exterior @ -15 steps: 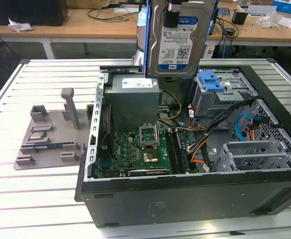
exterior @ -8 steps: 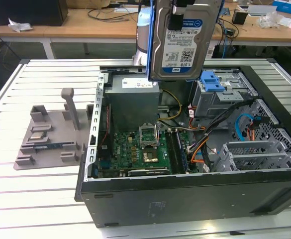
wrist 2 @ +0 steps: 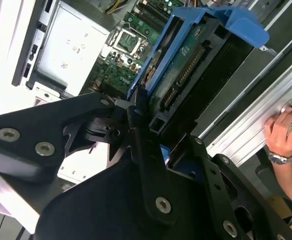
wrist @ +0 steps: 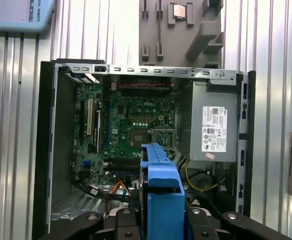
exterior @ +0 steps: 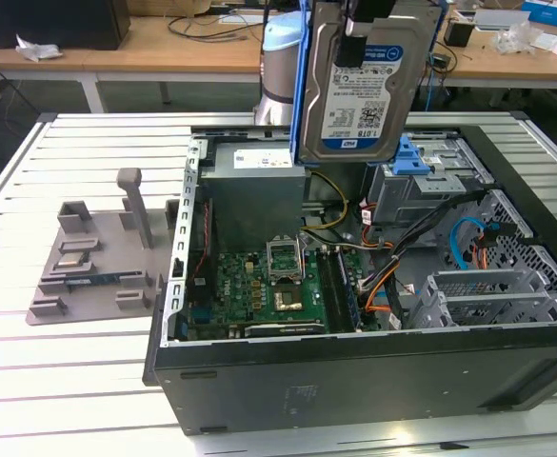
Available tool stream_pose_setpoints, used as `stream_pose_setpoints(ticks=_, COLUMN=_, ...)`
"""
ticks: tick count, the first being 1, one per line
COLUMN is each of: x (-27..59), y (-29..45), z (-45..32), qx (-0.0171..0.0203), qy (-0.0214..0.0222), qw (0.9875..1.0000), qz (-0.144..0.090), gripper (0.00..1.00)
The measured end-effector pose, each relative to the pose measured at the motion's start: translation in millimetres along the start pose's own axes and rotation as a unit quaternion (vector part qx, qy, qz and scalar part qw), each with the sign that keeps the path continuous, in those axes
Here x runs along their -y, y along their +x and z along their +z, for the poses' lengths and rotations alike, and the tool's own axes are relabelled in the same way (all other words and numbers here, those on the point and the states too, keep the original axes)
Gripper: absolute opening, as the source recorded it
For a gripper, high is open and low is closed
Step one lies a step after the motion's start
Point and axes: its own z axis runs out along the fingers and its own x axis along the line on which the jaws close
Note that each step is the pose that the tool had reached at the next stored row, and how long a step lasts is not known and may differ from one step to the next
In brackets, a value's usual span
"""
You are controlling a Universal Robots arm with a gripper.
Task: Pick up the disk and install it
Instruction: 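Pick up the disk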
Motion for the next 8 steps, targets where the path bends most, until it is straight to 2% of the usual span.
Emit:
stream_pose_setpoints(ticks=2, x=2.2, y=5.3, z=0.2, qx=-0.0004, qy=0.0000, qw=1.0000, qz=0.000, gripper=0.37)
stream_pose_setpoints(ticks=5, x=5.3, y=20.5, z=1.1, qx=-0.0008, qy=0.0000, qw=1.0000, qz=0.000, gripper=0.37)
stream_pose_setpoints(ticks=8, x=7.1, y=31.8, z=1.7, qx=-0.0009, qy=0.0000, qw=1.0000, qz=0.000, gripper=0.37)
